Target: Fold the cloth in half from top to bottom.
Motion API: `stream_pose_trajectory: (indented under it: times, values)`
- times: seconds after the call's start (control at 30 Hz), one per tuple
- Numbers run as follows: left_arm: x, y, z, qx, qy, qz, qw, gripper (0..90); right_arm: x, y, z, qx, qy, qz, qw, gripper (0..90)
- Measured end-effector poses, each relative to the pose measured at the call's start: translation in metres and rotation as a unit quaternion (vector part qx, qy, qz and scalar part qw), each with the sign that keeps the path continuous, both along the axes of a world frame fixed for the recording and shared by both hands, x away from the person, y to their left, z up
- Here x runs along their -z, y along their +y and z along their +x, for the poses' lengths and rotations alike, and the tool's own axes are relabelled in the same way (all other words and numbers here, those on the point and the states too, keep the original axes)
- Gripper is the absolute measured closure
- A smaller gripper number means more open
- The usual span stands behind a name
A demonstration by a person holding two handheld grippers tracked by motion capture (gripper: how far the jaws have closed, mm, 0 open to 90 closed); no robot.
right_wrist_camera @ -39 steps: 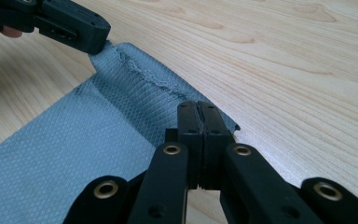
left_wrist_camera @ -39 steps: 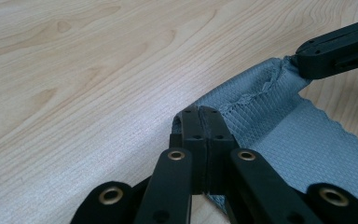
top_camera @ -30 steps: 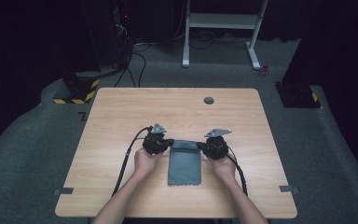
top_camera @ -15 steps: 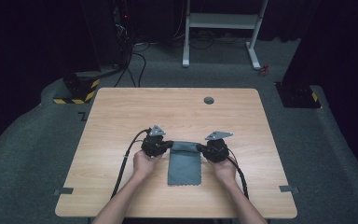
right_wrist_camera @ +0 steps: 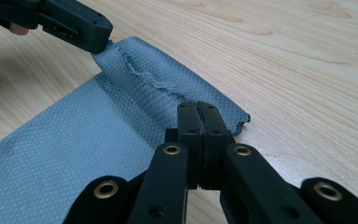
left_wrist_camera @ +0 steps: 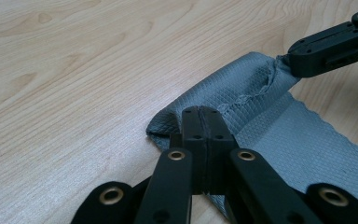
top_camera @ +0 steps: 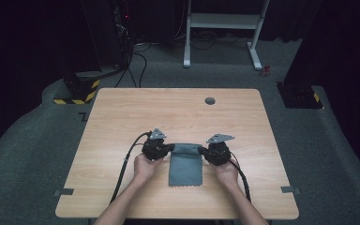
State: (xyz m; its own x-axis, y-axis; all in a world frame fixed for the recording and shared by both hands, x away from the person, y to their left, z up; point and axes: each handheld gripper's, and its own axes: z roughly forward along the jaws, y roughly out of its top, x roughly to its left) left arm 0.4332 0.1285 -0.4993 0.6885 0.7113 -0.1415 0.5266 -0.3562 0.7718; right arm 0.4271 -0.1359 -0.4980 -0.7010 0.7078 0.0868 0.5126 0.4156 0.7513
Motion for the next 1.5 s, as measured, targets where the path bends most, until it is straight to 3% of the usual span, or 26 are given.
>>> stream_pose_trajectory:
  times: [0.73,0.97,1.5]
  values:
    - [-0.003,0.003,-0.021,0.018,-0.008,-0.015,0.9997,89.8,-0.001,-0.005,-0.018,-0.018,-0.009,0.009,0.9998,89.6]
    - [0.000,0.006,-0.029,0.016,-0.007,-0.029,0.9994,89.8,0.000,-0.004,-0.027,-0.024,-0.015,0.009,0.9996,89.6]
    - [0.004,0.007,-0.040,0.019,-0.008,-0.031,0.9993,89.8,0.003,-0.005,-0.036,-0.029,-0.014,0.014,0.9994,89.6]
